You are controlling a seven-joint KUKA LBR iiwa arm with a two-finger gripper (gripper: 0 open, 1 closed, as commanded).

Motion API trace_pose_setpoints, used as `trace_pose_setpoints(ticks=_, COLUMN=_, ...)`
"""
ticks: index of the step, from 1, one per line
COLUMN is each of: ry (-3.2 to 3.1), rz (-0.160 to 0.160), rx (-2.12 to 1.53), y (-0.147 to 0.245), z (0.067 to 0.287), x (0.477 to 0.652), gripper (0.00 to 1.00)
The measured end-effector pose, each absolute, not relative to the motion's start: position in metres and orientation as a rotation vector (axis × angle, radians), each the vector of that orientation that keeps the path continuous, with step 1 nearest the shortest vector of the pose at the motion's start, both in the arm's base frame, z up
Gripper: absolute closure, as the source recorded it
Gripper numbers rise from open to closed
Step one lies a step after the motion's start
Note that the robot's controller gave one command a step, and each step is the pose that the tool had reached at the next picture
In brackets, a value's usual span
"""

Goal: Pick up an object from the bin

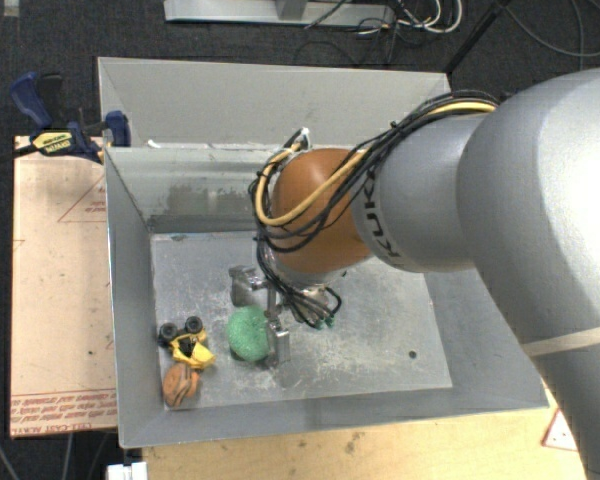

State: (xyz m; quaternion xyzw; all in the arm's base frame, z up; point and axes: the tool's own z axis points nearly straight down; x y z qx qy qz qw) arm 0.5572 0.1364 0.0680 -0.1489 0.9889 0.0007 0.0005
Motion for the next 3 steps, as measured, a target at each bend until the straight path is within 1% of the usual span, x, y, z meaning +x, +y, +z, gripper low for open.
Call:
trace_pose_setpoints(ticks=1, ry=3.117, rz=0.002, rx=-0.394, y=0.1308, z=0.0696, x=0.5382, gripper=1.0)
trace_pose_setpoints(ticks=3, ry=3.118, rz=0.002, rx=-0.392, y=0.1308, z=0.0718, x=0.5378, gripper=1.0)
